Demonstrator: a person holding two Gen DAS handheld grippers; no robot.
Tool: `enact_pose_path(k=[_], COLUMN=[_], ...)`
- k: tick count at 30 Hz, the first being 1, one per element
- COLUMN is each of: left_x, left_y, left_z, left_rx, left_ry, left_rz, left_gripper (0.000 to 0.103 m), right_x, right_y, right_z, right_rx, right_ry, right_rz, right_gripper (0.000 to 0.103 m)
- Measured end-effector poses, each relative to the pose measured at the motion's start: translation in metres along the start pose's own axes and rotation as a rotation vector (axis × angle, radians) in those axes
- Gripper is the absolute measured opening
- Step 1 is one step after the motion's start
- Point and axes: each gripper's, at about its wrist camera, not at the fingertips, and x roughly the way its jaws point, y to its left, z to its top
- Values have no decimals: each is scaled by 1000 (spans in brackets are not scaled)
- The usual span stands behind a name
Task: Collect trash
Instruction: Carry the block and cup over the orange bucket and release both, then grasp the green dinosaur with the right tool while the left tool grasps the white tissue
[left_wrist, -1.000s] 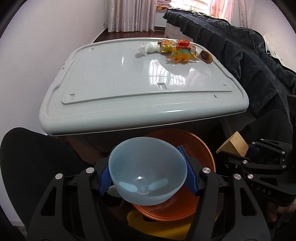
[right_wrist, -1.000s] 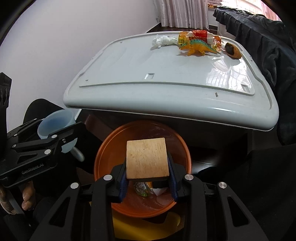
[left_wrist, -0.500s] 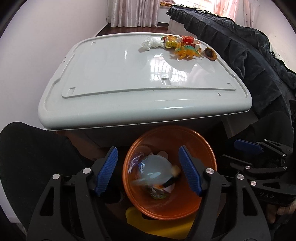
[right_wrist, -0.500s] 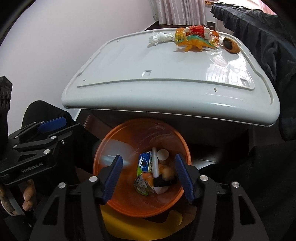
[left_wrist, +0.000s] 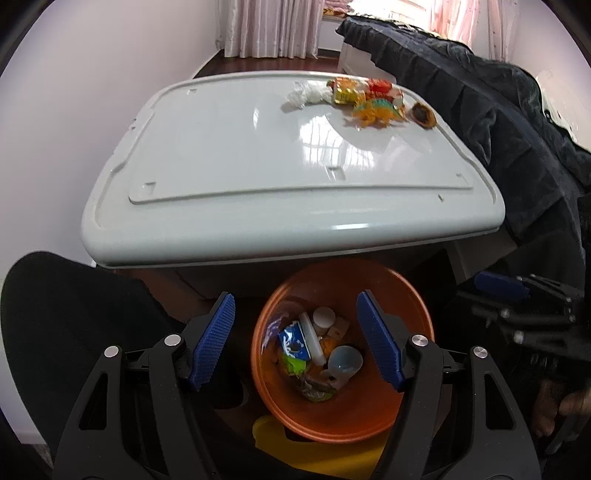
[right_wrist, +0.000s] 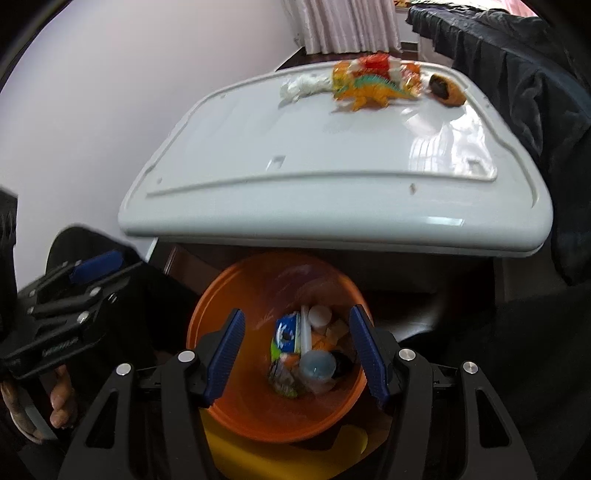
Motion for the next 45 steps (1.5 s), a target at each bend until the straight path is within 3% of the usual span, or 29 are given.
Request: enact_pose_path(k=[7,11,15,19,22,27,35,42,43,44,45], left_x=[1,13,27,38,45,47,44,46,47,47,47], left_y=[9,12,16,22,27,36,46,54,55,55,55], left_z=[42,71,92,100,100,95,92,89,89,89,90], left_rx=[-27,-46,-54,-66,-68,-92,-127,-165,-166,-166,-167], left_ry=[-68,-100,-125,-120,-117,-121,-137,-133,-131,-129,-130], left_rz=[11,17,40,40,42,24,-2,-11,-10,-9,-6], left_gripper=[76,78,78,78,78,78,78,78,78,78,78], right_x=[-2,18,52,89,108,122,144,158,161,162,161], right_y=[-29,-47,-77,-100,-111,-109,-92,-67,-68,-66,-65], right_z=[74,124,171,205,218,236,266,284,283,282,279], right_rx=[0,25,227,442,587,690,780,662,645,624,601], right_ry=[-94,-88,-44,-20,-24,-57,-71,-104,-95,-94,-99], right_rz=[-75,-59,105,150,161,54,6,-27,-32,-40,-44], right_gripper=[63,65,71,71,71,72,77,78,74,59,53])
